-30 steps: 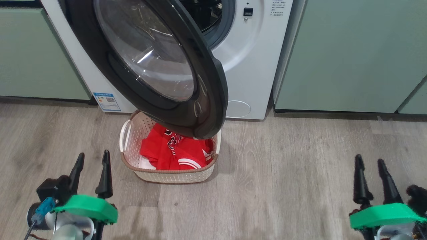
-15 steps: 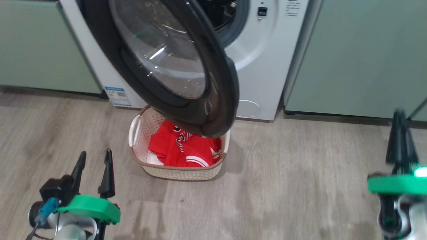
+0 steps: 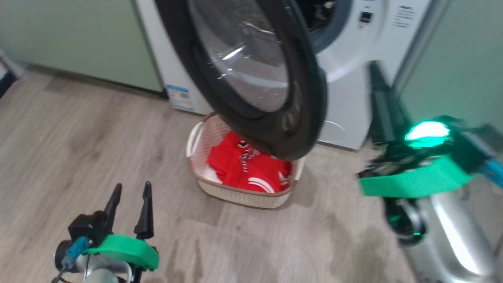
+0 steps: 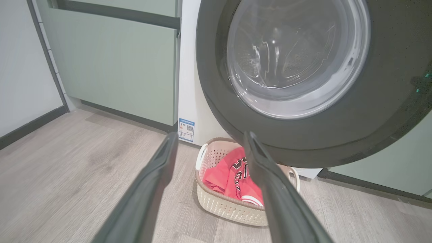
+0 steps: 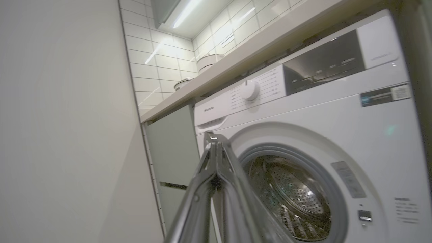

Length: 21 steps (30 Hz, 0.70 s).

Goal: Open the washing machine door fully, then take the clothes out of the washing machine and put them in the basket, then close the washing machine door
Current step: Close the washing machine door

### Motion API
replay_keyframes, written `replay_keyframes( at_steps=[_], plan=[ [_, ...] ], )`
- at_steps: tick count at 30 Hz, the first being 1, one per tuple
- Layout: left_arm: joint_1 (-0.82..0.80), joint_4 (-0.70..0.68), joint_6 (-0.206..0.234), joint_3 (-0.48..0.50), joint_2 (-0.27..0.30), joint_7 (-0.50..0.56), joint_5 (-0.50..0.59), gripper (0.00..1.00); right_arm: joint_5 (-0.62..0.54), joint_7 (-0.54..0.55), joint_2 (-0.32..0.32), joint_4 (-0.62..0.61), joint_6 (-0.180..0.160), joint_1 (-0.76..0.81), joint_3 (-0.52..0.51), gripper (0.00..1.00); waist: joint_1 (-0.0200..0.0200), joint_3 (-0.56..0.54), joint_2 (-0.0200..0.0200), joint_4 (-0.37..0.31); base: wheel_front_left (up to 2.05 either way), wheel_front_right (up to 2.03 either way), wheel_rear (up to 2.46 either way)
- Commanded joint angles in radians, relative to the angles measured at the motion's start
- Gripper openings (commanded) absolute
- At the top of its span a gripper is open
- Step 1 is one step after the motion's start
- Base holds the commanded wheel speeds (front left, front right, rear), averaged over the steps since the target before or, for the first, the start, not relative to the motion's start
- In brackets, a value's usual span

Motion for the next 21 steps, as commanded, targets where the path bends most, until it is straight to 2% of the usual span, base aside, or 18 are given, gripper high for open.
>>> replay_keyframes(
  at_steps=[1, 6, 9, 16, 21],
  plan=[
    [-0.045, -0.026, -0.006, 0.022, 0.005, -0.007, 0.007, 1.00, 0.007, -0.005, -0.002, -0.012, -0.001, -0.038, 0.053, 0.00, 0.0000, 0.006, 0.0000, 0.044, 0.00, 0.00, 0.00],
    [-0.057, -0.019, -0.006, -0.008, -0.002, -0.007, 0.008, 1.00, 0.027, -0.005, -0.019, 0.134, -0.001, -0.093, 0.246, 0.00, 0.0000, 0.019, 0.0000, 0.108, 0.00, 0.00, 0.00],
    [-0.066, -0.017, -0.006, -0.020, -0.006, -0.007, 0.006, 1.00, 0.047, -0.005, -0.017, 0.251, -0.001, -0.121, 0.304, 0.00, 0.0000, 0.029, 0.0000, 0.137, 0.00, 0.00, 0.00],
    [-0.080, -0.025, -0.006, -0.028, -0.011, -0.007, -0.001, 1.00, 0.056, -0.005, 0.008, 0.486, -0.001, -0.195, 0.296, 0.00, 0.0000, 0.066, 0.0000, 0.155, 0.00, 0.00, 0.00],
    [-0.093, -0.030, -0.006, -0.037, -0.012, -0.007, -0.012, 1.00, 0.041, -0.005, 0.026, 0.597, -0.001, -0.252, 0.261, 0.00, 0.0000, 0.097, 0.0000, 0.140, 0.00, 0.00, 0.00]
  ],
)
